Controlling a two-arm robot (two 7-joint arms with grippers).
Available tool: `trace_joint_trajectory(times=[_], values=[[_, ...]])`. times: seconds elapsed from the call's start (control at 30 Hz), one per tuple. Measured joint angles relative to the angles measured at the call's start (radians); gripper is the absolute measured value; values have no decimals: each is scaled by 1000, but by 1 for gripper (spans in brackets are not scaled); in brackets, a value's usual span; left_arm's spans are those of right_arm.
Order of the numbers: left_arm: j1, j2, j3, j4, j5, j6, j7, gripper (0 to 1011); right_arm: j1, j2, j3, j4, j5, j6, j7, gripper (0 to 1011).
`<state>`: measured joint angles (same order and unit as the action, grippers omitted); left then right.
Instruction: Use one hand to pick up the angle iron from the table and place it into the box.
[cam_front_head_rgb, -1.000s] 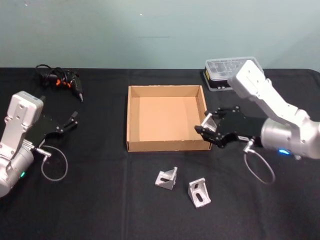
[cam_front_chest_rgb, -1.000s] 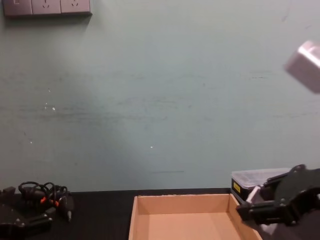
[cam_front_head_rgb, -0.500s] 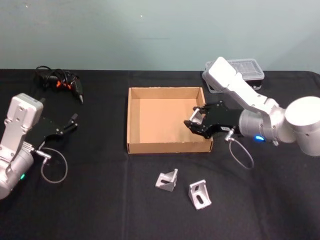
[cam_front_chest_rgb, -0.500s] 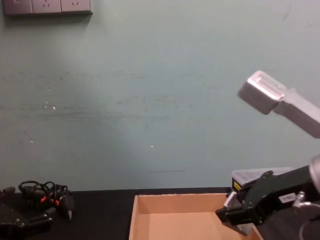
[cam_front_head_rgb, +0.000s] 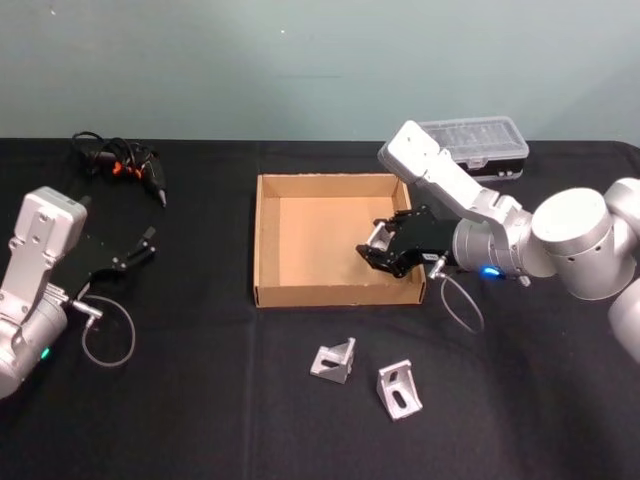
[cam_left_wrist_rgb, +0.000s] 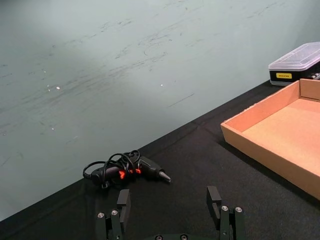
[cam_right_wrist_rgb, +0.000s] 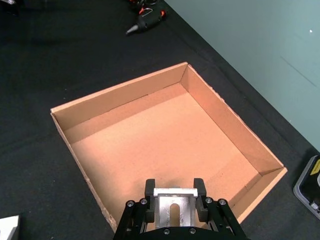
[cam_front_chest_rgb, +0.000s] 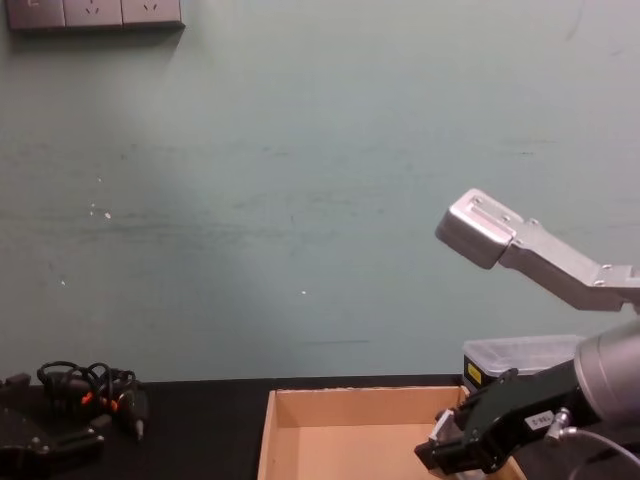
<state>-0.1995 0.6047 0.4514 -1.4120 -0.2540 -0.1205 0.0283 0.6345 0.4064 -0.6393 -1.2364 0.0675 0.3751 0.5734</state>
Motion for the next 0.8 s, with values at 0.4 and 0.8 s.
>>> trace_joint_trajectory(times=[0.4, 0.8], values=[[0, 0, 0, 0, 0, 0, 0, 1000, 1, -25, 13, 37, -28, -12, 0, 463], [0, 0, 0, 0, 0, 0, 0, 1000, -23, -25, 47, 26, -40, -21, -12, 797]])
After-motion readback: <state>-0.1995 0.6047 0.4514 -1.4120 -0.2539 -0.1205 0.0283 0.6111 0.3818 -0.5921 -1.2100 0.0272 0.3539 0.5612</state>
